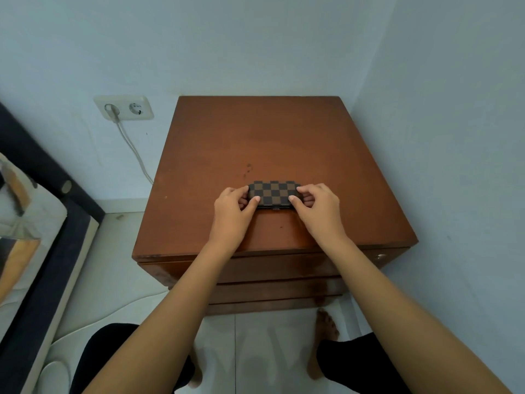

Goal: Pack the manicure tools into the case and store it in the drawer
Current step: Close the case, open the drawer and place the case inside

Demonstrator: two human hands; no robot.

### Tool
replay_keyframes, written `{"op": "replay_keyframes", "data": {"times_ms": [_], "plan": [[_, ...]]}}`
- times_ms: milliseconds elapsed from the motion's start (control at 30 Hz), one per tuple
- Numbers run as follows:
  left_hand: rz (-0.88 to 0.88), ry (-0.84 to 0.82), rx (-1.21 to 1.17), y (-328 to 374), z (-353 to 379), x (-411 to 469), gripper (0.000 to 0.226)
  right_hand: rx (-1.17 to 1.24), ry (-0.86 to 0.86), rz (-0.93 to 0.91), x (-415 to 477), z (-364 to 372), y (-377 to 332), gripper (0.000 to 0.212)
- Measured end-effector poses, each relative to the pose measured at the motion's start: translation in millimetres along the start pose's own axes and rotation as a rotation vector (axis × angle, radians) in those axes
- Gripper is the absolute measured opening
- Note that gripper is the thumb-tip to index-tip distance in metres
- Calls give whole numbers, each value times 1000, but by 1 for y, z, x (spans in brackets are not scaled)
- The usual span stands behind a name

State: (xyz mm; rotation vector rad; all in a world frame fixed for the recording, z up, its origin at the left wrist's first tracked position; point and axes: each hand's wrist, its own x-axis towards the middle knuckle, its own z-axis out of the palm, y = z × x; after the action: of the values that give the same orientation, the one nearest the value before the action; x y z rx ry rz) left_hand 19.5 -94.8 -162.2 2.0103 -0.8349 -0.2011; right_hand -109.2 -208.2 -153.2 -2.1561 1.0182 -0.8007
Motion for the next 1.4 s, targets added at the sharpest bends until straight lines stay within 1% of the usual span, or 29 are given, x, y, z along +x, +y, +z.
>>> {"op": "replay_keyframes", "data": {"times_ms": [167, 267, 333, 400, 467, 500, 533, 567, 633, 700, 733, 767, 833, 933, 1033, 1167, 1400], "plan": [[-46, -16, 30, 10, -1, -2, 45, -9, -31, 24, 0, 0, -4, 30], [-12, -77, 81, 12, -10, -11, 45, -4, -85, 60, -7, -9, -4, 32], [29, -57, 123, 6, -26, -25, 44, -6, -57, 73, -19, -25, 6, 31], [69, 68, 150, -9, -51, -42, 41, -41, 89, 71, -36, -51, 27, 29], [55, 255, 143, -29, -79, -60, 40, -44, 308, 135, -55, -82, 56, 30], [9, 338, 125, -40, -91, -69, 40, -22, 399, 199, -65, -96, 70, 33], [-56, 401, 110, -50, -101, -78, 42, 3, 455, 270, -74, -106, 83, 40], [-131, 438, 98, -61, -108, -87, 45, 28, 468, 339, -81, -113, 96, 48], [-294, 435, 35, -80, -113, -103, 52, 81, 380, 456, -90, -114, 111, 60], [-456, 343, -80, -94, -109, -114, 60, 147, 224, 509, -94, -107, 113, 57], [-517, 283, -131, -98, -104, -117, 63, 185, 170, 512, -94, -103, 113, 53], [-551, 235, -169, -100, -101, -119, 65, 216, 152, 516, -95, -98, 112, 52], [-552, 217, -216, -99, -94, -119, 61, 263, 179, 545, -96, -93, 108, 51], [-562, 302, -241, -91, -88, -120, 55, 272, 221, 596, -98, -92, 102, 48], [-563, 353, -239, -85, -89, -132, 52, 259, 268, 597, -107, -94, 97, 41], [-549, 358, -253, -82, -96, -156, 51, 242, 289, 605, -132, -102, 93, 42], [-520, 377, -299, -77, -107, -218, 49, 310, 351, 602, -195, -116, 89, 41]]}}
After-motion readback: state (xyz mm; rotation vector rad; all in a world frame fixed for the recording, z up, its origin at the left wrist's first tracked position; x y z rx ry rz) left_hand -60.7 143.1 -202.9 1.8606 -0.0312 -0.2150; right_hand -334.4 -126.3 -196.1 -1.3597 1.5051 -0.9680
